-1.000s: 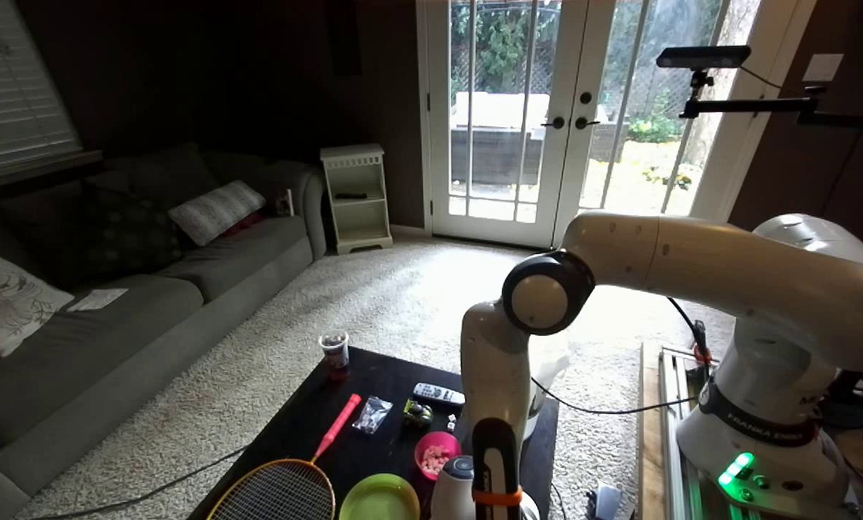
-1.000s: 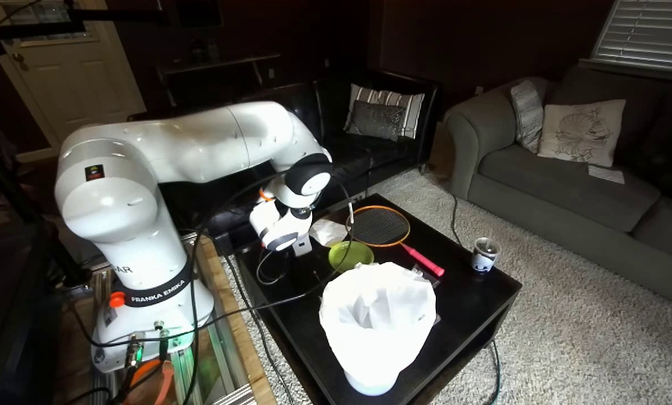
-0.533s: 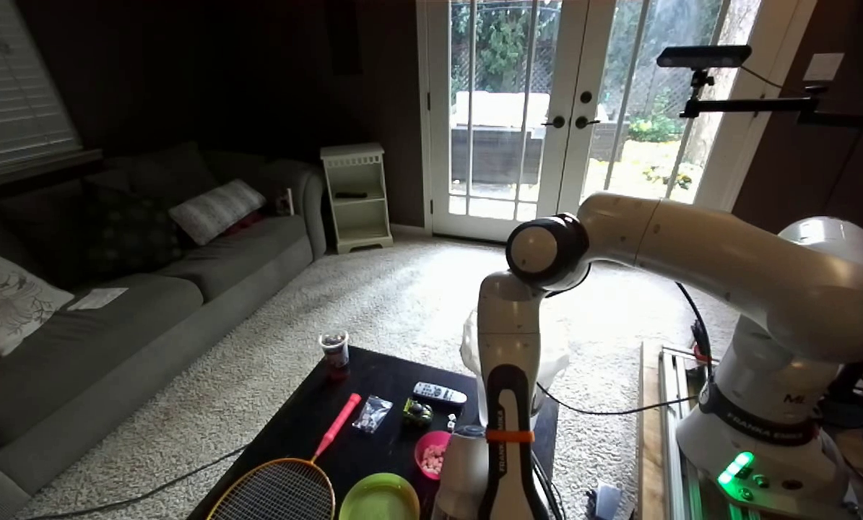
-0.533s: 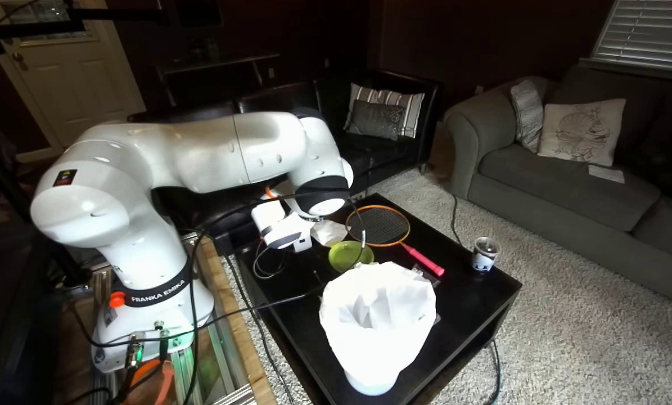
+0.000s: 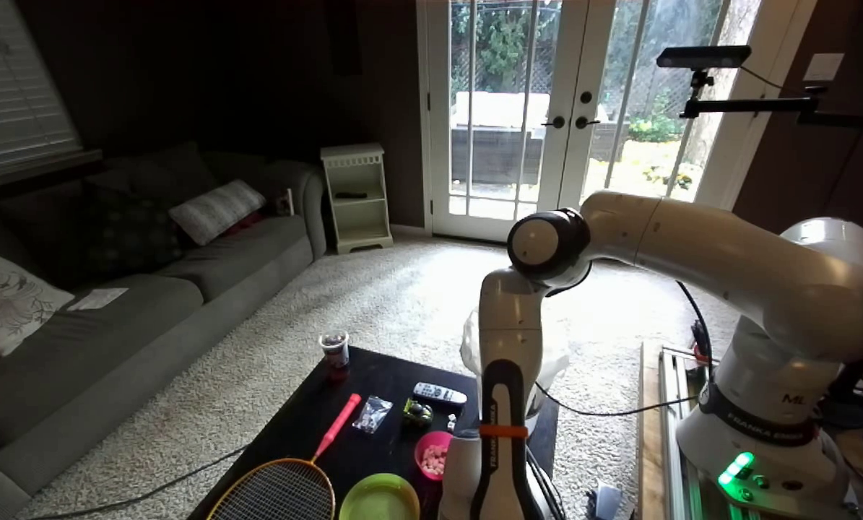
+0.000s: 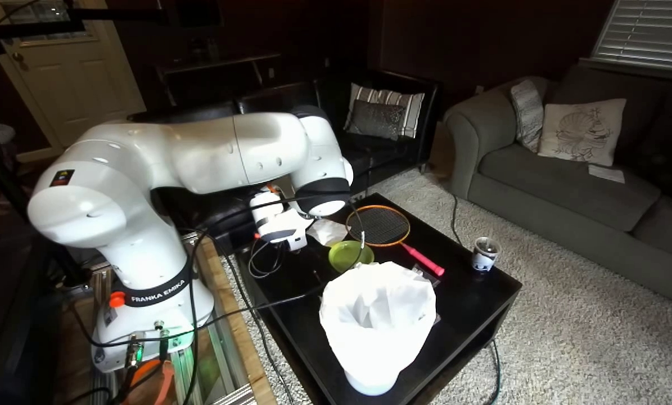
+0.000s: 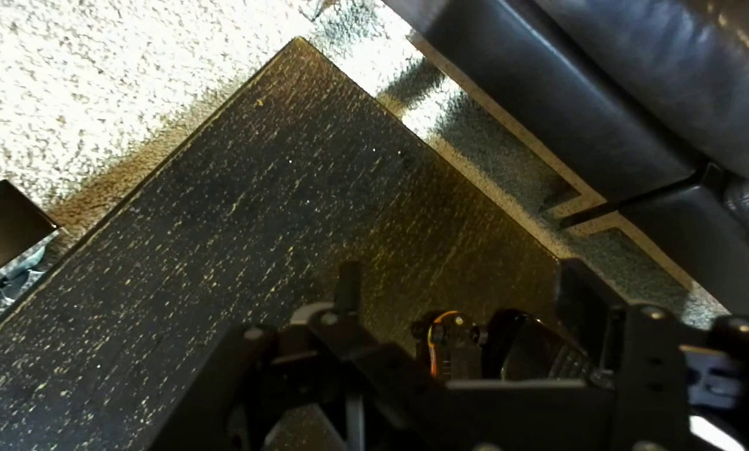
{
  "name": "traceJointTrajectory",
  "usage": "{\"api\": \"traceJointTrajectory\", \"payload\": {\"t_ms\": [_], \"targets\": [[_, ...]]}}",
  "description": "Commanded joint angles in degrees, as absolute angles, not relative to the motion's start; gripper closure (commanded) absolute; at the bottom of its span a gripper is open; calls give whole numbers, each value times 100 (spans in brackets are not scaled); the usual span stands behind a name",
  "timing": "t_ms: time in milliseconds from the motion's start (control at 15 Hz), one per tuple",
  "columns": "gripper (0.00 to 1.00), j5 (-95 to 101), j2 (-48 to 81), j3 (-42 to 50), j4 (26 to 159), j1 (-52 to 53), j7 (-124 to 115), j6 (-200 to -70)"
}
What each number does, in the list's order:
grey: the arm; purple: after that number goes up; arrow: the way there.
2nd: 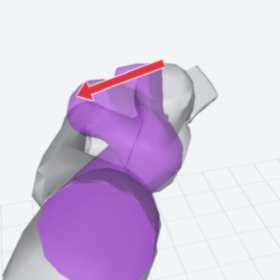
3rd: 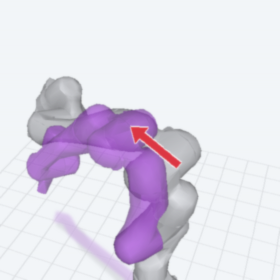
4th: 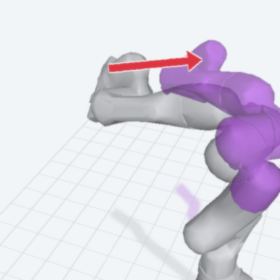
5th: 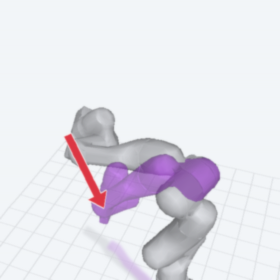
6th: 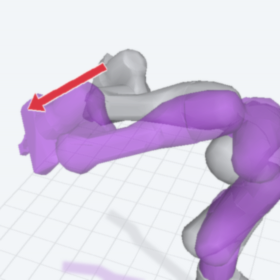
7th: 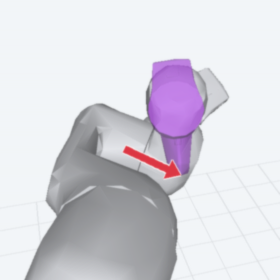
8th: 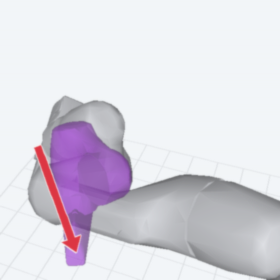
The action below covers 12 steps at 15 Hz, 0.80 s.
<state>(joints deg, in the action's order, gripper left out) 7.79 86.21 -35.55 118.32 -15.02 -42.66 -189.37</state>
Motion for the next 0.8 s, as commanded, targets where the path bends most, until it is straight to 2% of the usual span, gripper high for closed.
{"api": "traceJointTrajectory", "payload": {"t_ms": [0, 533, 733], "targets": [[0, -147, 8607, -3543, 11253, -976, -3698, -18475], [0, -1584, 8563, -2827, 9657, 486, -3405, -17380], [8, -1874, 8539, -2536, 9421, 755, -3398, -17219]]}}
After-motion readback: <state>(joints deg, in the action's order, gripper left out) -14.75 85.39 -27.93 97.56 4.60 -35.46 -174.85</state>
